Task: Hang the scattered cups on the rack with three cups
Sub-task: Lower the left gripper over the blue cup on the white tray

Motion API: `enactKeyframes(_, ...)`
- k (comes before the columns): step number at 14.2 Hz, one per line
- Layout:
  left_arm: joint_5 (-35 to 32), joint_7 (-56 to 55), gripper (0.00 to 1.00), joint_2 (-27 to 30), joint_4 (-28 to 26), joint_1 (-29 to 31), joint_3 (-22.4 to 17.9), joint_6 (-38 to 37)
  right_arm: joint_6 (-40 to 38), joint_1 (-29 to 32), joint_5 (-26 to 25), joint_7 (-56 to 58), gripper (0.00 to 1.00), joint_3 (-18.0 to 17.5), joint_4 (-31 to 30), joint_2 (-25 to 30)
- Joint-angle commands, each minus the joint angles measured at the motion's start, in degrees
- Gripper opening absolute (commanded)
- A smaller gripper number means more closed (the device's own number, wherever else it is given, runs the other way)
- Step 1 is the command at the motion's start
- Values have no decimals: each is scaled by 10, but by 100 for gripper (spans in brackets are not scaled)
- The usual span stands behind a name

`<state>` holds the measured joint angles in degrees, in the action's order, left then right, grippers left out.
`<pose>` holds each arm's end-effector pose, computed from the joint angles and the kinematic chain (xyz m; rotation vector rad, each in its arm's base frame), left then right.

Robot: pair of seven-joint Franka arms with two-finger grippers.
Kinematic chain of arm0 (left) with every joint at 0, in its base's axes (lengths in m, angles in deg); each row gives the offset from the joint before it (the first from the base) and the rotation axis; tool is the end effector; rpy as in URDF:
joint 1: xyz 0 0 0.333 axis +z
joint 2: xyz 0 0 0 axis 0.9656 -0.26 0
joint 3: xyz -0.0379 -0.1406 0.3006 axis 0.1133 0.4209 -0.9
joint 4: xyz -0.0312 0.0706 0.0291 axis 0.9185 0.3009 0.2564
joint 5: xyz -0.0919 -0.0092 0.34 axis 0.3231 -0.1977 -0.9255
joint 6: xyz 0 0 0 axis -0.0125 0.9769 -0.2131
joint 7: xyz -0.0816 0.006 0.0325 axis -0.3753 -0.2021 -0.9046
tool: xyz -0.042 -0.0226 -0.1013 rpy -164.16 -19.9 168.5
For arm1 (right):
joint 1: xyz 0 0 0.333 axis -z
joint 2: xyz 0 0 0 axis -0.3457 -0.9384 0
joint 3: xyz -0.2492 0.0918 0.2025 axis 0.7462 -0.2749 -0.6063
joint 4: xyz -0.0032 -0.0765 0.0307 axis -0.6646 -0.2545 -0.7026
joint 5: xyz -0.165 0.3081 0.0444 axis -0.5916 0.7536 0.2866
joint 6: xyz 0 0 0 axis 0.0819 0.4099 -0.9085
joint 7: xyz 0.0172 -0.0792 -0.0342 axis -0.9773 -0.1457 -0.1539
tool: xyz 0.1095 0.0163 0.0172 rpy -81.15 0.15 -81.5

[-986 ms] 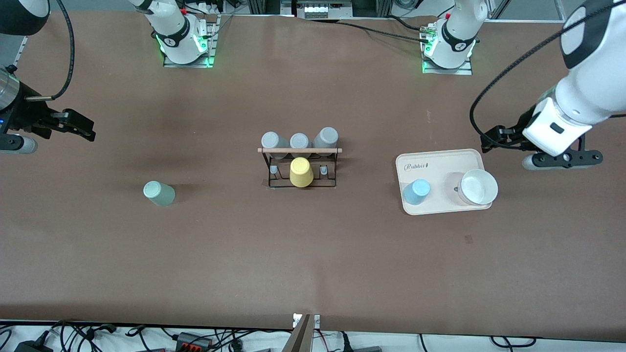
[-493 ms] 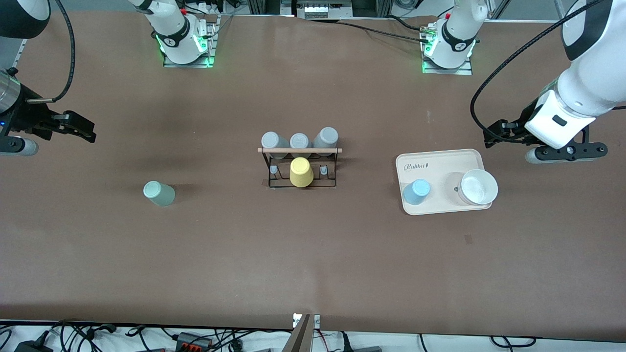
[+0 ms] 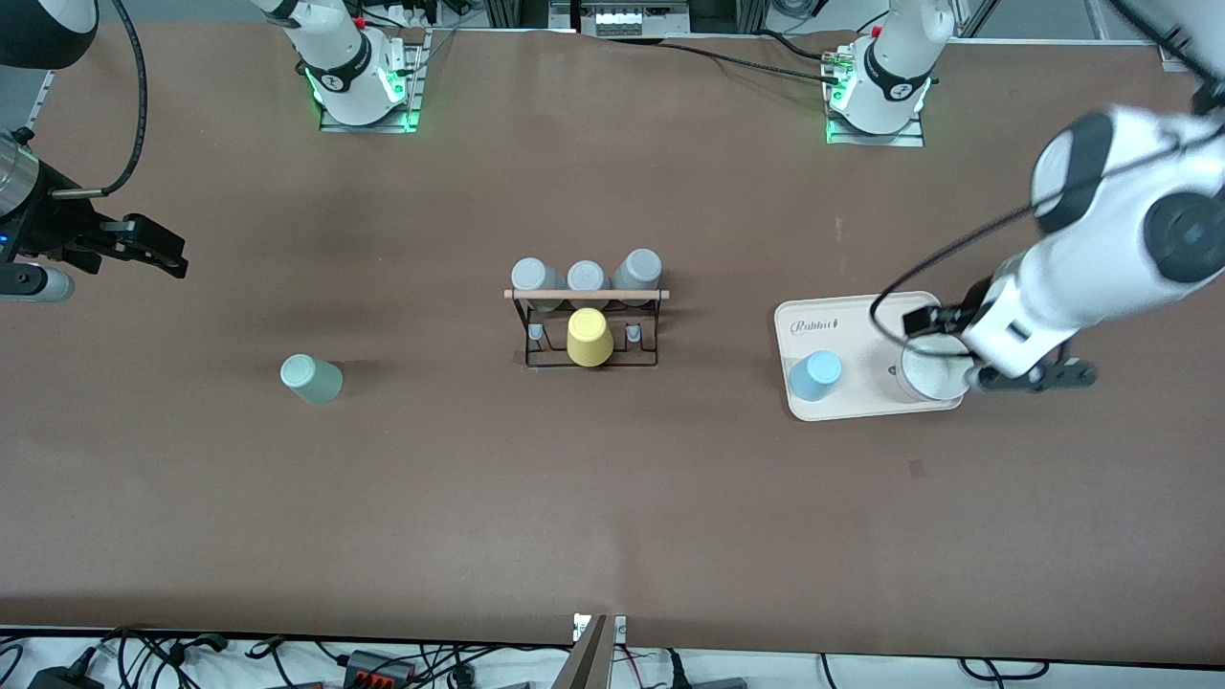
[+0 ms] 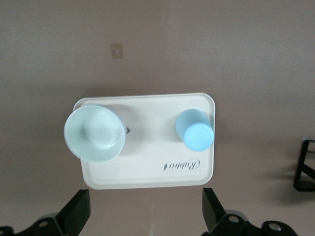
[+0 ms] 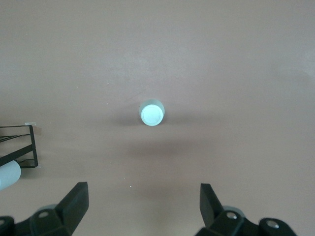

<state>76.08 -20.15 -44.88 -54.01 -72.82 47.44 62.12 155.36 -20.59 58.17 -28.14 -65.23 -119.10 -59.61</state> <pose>0.6009 -0.0827 0.4548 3.1066 0.1076 -0.2242 0.5522 0.0257 0.6157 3.0915 -0.0421 -0.0180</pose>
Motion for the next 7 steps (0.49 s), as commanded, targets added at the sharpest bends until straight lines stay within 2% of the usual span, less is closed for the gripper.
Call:
enactKeyframes(1, 1, 9, 100, -70, -6, -11, -7, 81, -10, -2, -2, -3, 100, -2, 9, 1)
enactKeyframes(4, 1, 8, 100, -99, -55, -20, -6, 187, -11, -2, -2, -3, 100, -2, 7, 1)
enactKeyframes(7, 2, 3, 100, -115, -58, -46, -6, 207, -11, -1, -2, -2, 100, -2, 6, 1)
